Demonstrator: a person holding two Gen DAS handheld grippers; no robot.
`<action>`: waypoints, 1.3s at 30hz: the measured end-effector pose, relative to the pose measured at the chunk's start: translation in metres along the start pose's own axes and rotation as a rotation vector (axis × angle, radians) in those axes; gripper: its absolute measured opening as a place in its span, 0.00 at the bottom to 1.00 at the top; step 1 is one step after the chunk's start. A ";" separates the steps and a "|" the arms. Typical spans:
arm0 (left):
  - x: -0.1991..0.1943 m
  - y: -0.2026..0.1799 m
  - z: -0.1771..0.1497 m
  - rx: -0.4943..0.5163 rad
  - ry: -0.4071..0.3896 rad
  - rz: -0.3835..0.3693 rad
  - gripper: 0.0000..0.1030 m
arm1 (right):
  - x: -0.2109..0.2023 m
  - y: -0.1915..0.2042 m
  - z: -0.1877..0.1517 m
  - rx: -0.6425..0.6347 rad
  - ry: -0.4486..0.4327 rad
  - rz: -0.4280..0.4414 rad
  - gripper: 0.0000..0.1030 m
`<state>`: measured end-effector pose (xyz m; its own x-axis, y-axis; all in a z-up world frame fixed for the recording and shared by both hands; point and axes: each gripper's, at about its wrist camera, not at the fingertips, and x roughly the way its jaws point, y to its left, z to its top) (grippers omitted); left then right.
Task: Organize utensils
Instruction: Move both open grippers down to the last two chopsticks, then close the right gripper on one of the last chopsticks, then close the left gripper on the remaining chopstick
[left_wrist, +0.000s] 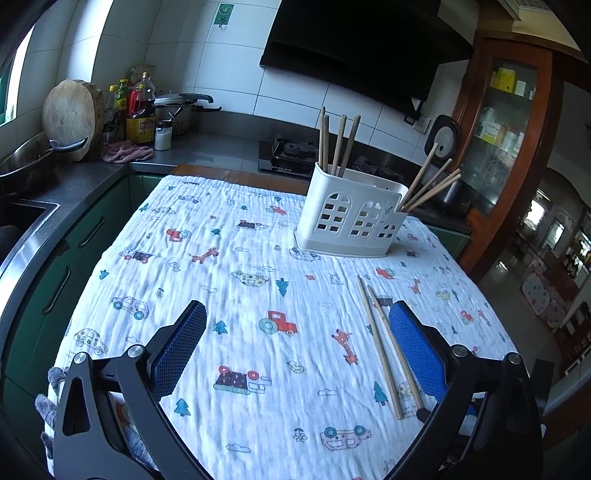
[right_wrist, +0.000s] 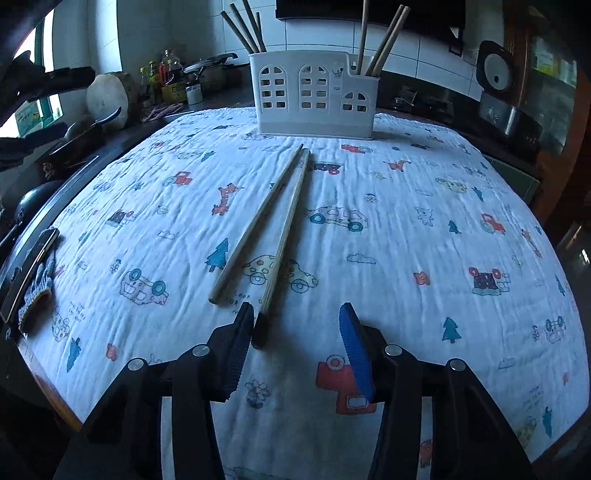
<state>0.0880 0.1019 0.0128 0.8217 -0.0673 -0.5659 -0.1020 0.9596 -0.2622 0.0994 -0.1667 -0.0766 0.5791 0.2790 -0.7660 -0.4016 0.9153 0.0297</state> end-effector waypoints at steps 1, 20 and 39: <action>0.001 0.000 -0.001 0.000 0.003 -0.001 0.95 | 0.001 0.001 0.002 0.005 -0.001 0.001 0.39; 0.013 -0.014 -0.034 0.037 0.068 -0.011 0.91 | 0.014 0.008 0.014 0.040 -0.016 -0.007 0.07; 0.071 -0.101 -0.095 0.129 0.288 -0.173 0.40 | -0.067 -0.047 0.045 0.061 -0.261 0.018 0.07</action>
<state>0.1034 -0.0258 -0.0750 0.6274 -0.2881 -0.7234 0.1113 0.9527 -0.2829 0.1114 -0.2152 0.0021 0.7387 0.3533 -0.5740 -0.3743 0.9232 0.0865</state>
